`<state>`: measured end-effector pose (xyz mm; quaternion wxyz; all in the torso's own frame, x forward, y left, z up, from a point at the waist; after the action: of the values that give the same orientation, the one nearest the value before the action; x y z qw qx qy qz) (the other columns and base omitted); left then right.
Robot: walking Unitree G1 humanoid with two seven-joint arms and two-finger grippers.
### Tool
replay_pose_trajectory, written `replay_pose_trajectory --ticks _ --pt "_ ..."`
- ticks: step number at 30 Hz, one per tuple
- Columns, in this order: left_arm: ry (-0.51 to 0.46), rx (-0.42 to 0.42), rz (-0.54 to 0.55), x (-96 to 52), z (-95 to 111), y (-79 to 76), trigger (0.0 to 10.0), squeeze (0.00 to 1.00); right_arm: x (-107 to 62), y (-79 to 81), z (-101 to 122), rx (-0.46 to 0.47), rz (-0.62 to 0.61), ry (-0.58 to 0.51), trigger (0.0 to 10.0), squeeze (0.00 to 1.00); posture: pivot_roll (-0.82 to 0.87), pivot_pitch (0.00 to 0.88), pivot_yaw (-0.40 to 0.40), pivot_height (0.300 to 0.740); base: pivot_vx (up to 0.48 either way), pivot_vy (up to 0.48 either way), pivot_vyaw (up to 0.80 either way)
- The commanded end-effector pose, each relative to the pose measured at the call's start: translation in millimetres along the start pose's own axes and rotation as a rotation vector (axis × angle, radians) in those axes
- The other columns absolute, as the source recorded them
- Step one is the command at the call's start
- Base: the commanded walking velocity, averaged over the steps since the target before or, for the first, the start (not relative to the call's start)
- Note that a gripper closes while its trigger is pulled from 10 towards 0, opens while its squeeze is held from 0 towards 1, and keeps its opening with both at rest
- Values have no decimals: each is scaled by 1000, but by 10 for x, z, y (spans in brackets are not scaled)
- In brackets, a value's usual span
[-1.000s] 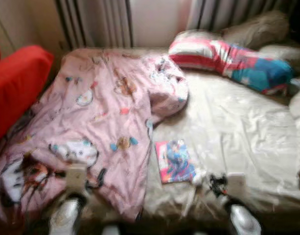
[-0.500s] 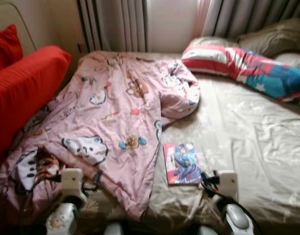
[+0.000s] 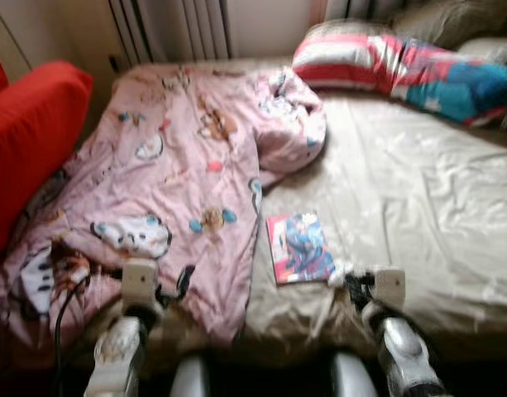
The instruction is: Clean up the room
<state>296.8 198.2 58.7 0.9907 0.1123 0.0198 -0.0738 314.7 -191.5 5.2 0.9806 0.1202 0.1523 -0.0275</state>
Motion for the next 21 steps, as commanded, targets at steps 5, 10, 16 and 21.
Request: replay_pose_trajectory --ticks 5,10,16,21 --pt "-38 -4 -60 -11 190 -135 10000 0 132 116 138 118 -33 0 10000 0 60 233 96 603 0 0 0" --pt "-56 1 -68 -48 289 -138 10000 0 181 174 210 147 -28 -5 10000 0 72 259 100 603 0 0 0" --pt "-36 -7 -61 -136 308 -142 10000 0 188 187 193 153 -14 18 10000 0 84 286 94 603 0 0 0" --pt "-25 -11 -64 -193 327 -174 10000 0 185 175 169 140 -18 38 10000 0 87 308 92 603 0 0 0"
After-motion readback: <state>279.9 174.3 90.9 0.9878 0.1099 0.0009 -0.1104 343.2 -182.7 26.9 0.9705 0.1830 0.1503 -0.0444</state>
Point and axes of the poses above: a point about 5 cm out from each wrist's last joint towards the gripper, its own x axis pointing out of the wrist towards the gripper, its own z axis along the axis of the wrist's last joint, y = z × x, the point moved 2 cm from there along x, pointing out of the wrist towards the gripper, and after that the axes turned 11 degrees about x, right-handed, at the moved point
